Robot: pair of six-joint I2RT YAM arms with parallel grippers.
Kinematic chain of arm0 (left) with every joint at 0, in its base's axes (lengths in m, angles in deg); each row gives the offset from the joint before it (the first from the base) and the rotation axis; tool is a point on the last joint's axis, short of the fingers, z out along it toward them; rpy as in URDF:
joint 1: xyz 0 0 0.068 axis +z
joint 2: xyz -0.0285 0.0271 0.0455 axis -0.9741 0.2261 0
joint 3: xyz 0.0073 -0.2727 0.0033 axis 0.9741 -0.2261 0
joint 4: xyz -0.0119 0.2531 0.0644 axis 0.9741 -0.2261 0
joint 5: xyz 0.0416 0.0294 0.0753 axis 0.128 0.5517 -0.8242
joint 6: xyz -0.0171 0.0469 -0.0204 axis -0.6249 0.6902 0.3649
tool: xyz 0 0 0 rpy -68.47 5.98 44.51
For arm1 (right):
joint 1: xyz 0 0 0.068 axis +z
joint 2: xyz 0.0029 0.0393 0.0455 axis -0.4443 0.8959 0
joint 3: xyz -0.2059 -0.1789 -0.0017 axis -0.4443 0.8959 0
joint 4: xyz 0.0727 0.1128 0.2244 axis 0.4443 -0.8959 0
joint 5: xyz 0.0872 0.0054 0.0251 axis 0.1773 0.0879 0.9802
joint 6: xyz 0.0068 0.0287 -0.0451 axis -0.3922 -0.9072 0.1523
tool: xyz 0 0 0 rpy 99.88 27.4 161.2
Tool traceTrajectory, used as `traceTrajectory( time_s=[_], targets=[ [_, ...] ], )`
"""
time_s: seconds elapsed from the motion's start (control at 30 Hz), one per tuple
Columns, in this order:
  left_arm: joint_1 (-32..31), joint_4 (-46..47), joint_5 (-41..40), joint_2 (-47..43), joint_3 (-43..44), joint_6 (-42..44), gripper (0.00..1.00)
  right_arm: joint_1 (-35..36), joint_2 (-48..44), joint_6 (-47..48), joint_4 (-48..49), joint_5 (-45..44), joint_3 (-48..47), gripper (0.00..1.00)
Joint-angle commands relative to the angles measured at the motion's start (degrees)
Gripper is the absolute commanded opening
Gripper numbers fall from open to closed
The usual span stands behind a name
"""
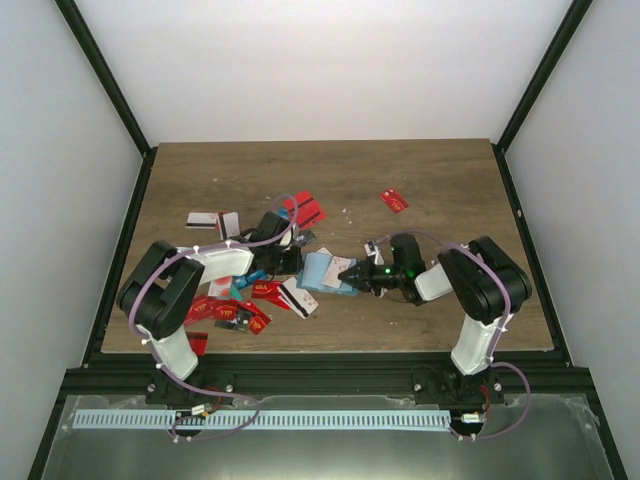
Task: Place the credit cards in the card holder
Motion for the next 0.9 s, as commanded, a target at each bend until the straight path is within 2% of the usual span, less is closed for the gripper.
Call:
traceTrajectory(
  time_s=[0.0, 0.6, 0.87],
  targets=[
    [0.0, 1.3, 1.2, 0.7, -0.7, 0.3, 0.12, 0.4, 0.7, -1.4, 1.9, 1.8, -0.3, 0.01],
    [-0.1, 1.3, 2.0, 0.8, -0.8, 0.7, 0.12, 1.6, 4.8, 0.8, 0.6, 6.7, -4.5, 0.01],
    [-0.3, 1.4, 2.9, 1.6, -0.6, 1.6, 0.12, 1.6, 6.3, 7.5, -8.3, 9.4, -9.5, 0.01]
  ],
)
